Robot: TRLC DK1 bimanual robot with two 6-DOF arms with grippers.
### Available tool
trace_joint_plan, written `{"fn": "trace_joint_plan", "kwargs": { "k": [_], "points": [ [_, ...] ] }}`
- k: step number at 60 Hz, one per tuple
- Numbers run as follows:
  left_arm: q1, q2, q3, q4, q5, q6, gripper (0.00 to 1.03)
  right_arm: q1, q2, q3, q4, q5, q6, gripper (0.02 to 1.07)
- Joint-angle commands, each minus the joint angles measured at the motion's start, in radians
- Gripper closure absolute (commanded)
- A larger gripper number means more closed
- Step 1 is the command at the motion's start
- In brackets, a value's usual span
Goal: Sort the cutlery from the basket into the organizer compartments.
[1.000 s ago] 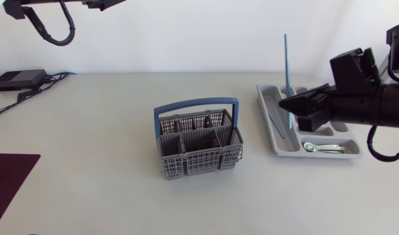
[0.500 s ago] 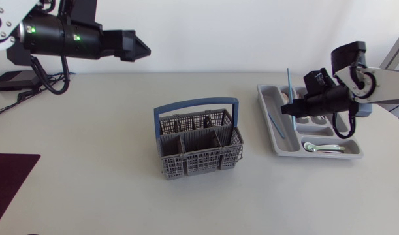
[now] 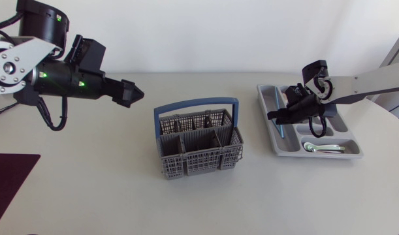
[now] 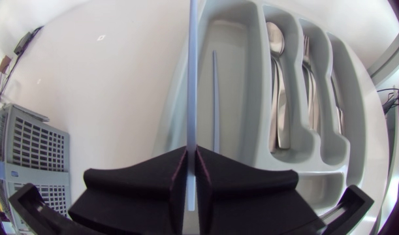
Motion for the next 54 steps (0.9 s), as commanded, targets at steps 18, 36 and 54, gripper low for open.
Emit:
{"fn": "trace_joint_plan", "kwargs": {
  "k": [18, 36, 54],
  "points": [
    [0.020, -0.048, -0.121, -0.026, -0.009, 0.052, 0.05, -0.015, 0.022, 0.002, -0.028, 0.034, 0.019, 0.58],
    [-0.035, -0.049, -0.189, -0.063, -0.009, 0.077, 0.05, 0.099, -0.327, -0.231, 0.021, 0.103, -0.044, 0.37],
    [-0.141, 0.048, -0.209, -0.061, -0.027, 0.077, 0.05, 0.288, -0.425, -0.300, -0.022, 0.090, -0.045, 0.31]
  ]
}}
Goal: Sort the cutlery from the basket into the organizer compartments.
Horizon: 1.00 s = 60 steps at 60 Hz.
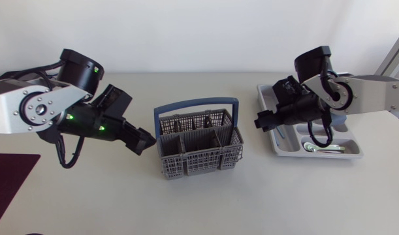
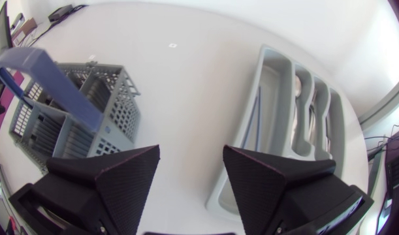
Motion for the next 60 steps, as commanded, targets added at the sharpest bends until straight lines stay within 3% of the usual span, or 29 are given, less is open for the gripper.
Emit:
{"fn": "trace_joint_plan", "kwargs": {
  "k": [1, 36, 41, 46, 55, 60],
  "points": [
    [-0.019, 0.040, -0.028, -0.009, -0.013, 0.023, 0.05, 0.046, -0.008, -0.037, -0.025, -0.002, -0.012, 0.31],
    [-0.008, 0.248, 0.091, 0.102, -0.023, 0.060, 0.05, 0.186, 0.012, -0.032, -0.039, 0.043, 0.012, 0.32],
    [-0.008, 0.262, 0.107, 0.120, -0.023, 0.066, 0.05, 0.186, 0.017, -0.028, -0.034, 0.044, 0.012, 0.38],
    [0.007, 0.285, 0.125, 0.129, -0.023, 0.069, 0.08, 0.177, 0.017, -0.029, -0.034, 0.044, 0.012, 0.39],
    [0.050, 0.259, 0.110, 0.120, -0.013, 0.069, 0.23, 0.160, -0.003, -0.052, -0.032, 0.044, 0.005, 0.39],
    [0.075, 0.190, 0.084, 0.085, 0.064, 0.078, 0.32, 0.149, -0.003, -0.063, -0.029, 0.044, -0.006, 0.39]
  ]
}}
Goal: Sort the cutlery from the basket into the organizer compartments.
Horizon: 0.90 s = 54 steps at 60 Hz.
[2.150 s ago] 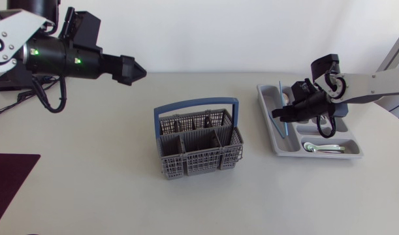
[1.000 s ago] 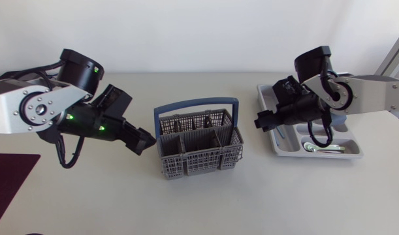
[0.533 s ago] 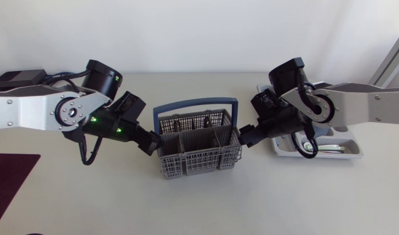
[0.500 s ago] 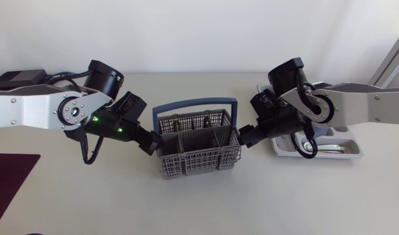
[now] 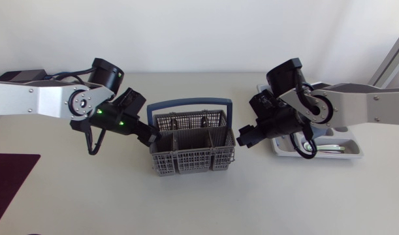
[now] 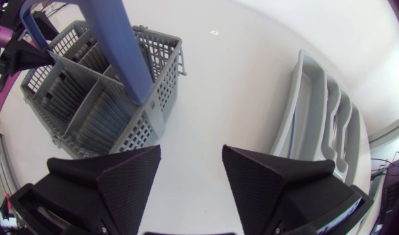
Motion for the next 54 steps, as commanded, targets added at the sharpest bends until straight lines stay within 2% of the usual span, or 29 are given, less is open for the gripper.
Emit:
{"fn": "trace_joint_plan", "kwargs": {
  "k": [1, 6, 10, 14, 18, 24, 27, 34, 38, 46, 54],
  "points": [
    [0.032, -0.081, -0.020, -0.031, 0.053, 0.024, 0.35, -0.015, -0.004, -0.025, -0.002, 0.007, -0.009, 0.39],
    [0.035, -0.181, -0.051, -0.065, 0.130, 0.033, 0.43, -0.022, -0.008, -0.036, 0.004, 0.007, -0.019, 0.39],
    [0.034, -0.244, -0.074, -0.089, 0.161, 0.044, 0.47, -0.022, -0.011, -0.045, 0.009, 0.005, -0.021, 0.39],
    [0.024, -0.293, -0.094, -0.108, 0.165, 0.053, 0.60, -0.022, -0.015, -0.054, 0.012, 0.001, -0.021, 0.39],
    [0.027, -0.323, -0.115, -0.111, 0.173, 0.058, 0.77, -0.017, -0.031, -0.063, 0.013, -0.001, -0.021, 0.39],
    [0.040, -0.336, -0.149, -0.120, 0.171, 0.093, 0.87, 0.000, -0.054, -0.075, 0.012, -0.005, -0.022, 0.39],
    [0.055, -0.327, -0.161, -0.122, 0.170, 0.108, 1.00, 0.006, -0.064, -0.082, 0.012, -0.008, -0.025, 0.40],
    [0.052, -0.305, -0.201, -0.120, 0.153, 0.142, 1.00, 0.011, -0.077, -0.086, 0.013, -0.027, -0.030, 0.55],
    [0.046, -0.259, -0.212, -0.114, 0.124, 0.163, 1.00, 0.017, -0.072, -0.083, 0.015, -0.034, -0.032, 0.67],
    [0.046, -0.156, -0.203, -0.080, 0.118, 0.176, 1.00, 0.034, -0.043, -0.074, 0.033, -0.051, -0.035, 1.02],
    [0.018, -0.089, -0.178, -0.071, 0.113, 0.180, 1.00, 0.058, -0.015, -0.063, 0.041, -0.057, -0.038, 1.02]
  ]
}}
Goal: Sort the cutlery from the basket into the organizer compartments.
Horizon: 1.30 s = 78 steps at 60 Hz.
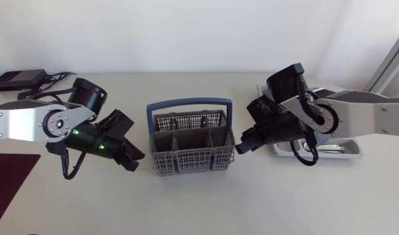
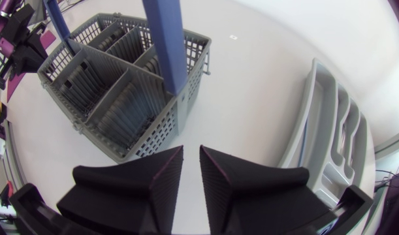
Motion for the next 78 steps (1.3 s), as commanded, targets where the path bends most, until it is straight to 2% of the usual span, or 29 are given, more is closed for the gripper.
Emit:
{"fn": "trace_joint_plan", "kwargs": {
  "k": [1, 15, 40, 54, 78],
  "points": [
    [-0.029, 0.049, 0.016, 0.017, -0.011, 0.025, 1.00, 0.023, 0.037, 0.002, 0.012, -0.005, -0.016, 1.02],
    [-0.066, 0.129, 0.096, 0.046, -0.027, 0.018, 1.00, 0.053, 0.063, 0.034, 0.015, -0.008, -0.007, 1.02],
    [-0.059, 0.270, 0.261, 0.051, -0.033, 0.018, 1.00, 0.053, 0.118, 0.103, 0.016, 0.004, 0.009, 1.02],
    [-0.064, 0.290, 0.278, 0.051, -0.036, 0.018, 1.00, 0.051, 0.152, 0.129, 0.015, 0.014, 0.013, 1.02],
    [-0.030, 0.292, 0.281, 0.054, -0.040, 0.022, 1.00, 0.094, 0.135, 0.117, 0.012, 0.018, 0.024, 1.02]
  ]
}}
